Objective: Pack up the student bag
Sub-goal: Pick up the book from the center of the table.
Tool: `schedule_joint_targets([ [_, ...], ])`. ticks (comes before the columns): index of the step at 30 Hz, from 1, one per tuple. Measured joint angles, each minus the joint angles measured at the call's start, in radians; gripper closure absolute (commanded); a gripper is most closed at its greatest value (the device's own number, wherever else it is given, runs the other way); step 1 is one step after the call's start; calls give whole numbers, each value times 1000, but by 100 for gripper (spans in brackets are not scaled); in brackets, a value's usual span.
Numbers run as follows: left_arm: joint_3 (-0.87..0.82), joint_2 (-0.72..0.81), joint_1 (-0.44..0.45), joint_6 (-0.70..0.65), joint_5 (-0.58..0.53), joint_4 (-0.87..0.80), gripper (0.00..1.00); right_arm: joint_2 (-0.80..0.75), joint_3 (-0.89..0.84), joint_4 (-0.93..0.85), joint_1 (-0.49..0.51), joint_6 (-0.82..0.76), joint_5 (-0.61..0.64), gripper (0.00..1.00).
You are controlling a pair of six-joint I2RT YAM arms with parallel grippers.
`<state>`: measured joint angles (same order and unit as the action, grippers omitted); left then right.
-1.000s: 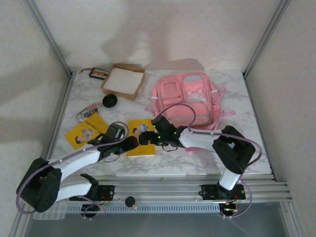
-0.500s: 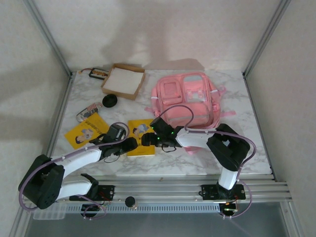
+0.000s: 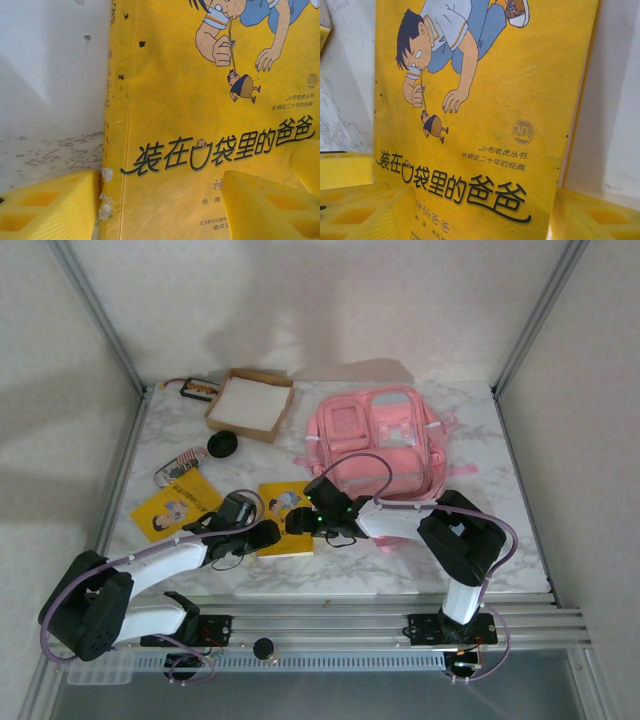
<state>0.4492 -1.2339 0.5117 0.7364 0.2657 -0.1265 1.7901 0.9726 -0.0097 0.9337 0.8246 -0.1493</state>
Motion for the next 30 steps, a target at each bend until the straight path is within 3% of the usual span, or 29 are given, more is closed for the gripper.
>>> schedule_joint_targets([
  [14,0,-5,2,-12,-4,0,35,-114,0,-5,-1,-10,-16,43],
  [30,1,-5,3,-22,-4,0,35,-114,0,-21,-1,-55,-17,69],
])
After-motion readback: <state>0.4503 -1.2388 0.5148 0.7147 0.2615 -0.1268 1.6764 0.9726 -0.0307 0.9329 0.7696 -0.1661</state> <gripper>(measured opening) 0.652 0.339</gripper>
